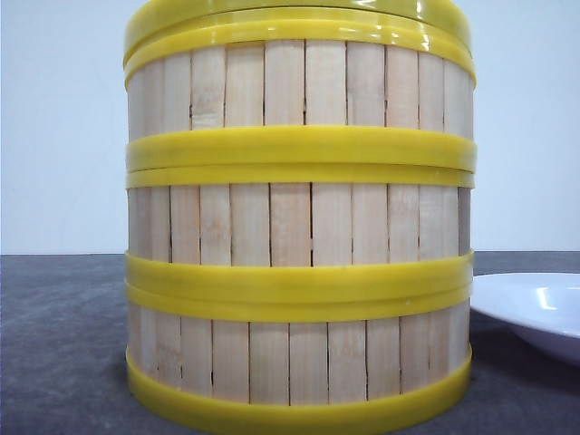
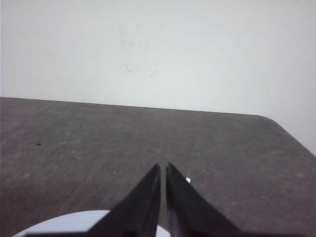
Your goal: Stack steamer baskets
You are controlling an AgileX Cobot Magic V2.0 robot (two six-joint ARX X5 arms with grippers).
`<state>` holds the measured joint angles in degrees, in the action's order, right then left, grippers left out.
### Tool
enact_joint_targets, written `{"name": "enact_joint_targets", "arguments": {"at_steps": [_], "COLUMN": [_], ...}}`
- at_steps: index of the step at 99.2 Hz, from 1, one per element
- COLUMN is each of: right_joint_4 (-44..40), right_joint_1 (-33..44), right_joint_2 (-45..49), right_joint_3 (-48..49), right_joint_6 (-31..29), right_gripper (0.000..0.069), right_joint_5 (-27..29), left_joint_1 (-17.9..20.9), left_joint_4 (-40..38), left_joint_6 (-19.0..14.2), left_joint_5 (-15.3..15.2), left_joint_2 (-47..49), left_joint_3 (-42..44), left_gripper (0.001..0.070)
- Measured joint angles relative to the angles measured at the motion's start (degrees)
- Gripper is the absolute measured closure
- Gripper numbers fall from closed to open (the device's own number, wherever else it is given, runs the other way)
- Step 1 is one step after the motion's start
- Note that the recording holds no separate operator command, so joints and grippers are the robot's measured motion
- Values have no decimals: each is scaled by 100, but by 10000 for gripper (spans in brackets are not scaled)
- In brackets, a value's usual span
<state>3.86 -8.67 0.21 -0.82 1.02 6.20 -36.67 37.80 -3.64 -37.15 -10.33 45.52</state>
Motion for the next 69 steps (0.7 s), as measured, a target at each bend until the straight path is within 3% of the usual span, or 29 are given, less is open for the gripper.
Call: {"name": "enact_joint_targets", "arguments": {"at_steps": [69], "right_joint_4": [323], "right_joint_1": [4], "right_joint_2": [0], "right_joint_3": [-2], "right_joint_6": [-2], "right_gripper": [674], "right_joint_5": [-15], "left_joint_1": [0], "left_joint_4": [-4], "left_joint_6": [0], "left_joint_5": [0], "left_joint_2": [0], "left_joint_3": [0], "left_gripper": [695]}}
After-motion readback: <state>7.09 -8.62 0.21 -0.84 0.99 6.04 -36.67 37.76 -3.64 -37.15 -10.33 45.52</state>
